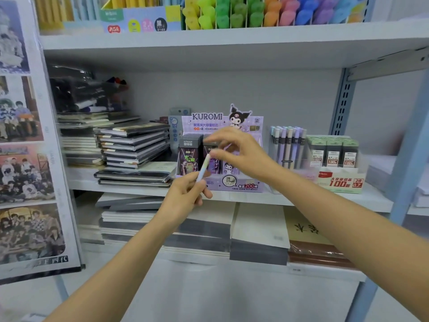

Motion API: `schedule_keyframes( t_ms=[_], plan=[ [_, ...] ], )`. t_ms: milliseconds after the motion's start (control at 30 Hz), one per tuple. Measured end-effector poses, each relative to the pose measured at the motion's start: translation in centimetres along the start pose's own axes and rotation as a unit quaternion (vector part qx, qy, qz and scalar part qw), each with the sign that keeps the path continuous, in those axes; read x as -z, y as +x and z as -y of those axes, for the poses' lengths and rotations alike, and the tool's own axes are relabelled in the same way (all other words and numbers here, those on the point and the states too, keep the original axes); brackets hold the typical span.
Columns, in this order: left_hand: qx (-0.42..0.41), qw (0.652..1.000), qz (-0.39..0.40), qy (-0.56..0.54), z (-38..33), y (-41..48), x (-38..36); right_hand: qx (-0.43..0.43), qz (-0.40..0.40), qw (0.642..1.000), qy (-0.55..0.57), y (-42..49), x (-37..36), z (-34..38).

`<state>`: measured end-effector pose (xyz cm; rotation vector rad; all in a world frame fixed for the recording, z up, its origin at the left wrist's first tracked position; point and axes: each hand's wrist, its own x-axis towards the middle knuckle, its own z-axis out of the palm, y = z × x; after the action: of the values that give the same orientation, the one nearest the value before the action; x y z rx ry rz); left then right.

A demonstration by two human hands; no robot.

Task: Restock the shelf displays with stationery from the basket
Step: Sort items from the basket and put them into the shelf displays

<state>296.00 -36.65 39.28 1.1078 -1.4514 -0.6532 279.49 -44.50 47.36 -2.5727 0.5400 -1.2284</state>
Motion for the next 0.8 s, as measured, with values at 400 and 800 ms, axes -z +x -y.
schedule_keyframes(
  t_ms=[400,800],
  plan=[
    [0.013,0.979,-0.068,-0.192,-2.5,0.3,-3.0,-0.157,-0.084,0.964,0.2,-6.1,6.1,-1.5],
    [-0.042,0.981,-0.041,-0.187,-5.3,1.1,-10.1,-0.159,-0.029,0.975,0.155,-8.6,9.2,-0.7]
  ],
)
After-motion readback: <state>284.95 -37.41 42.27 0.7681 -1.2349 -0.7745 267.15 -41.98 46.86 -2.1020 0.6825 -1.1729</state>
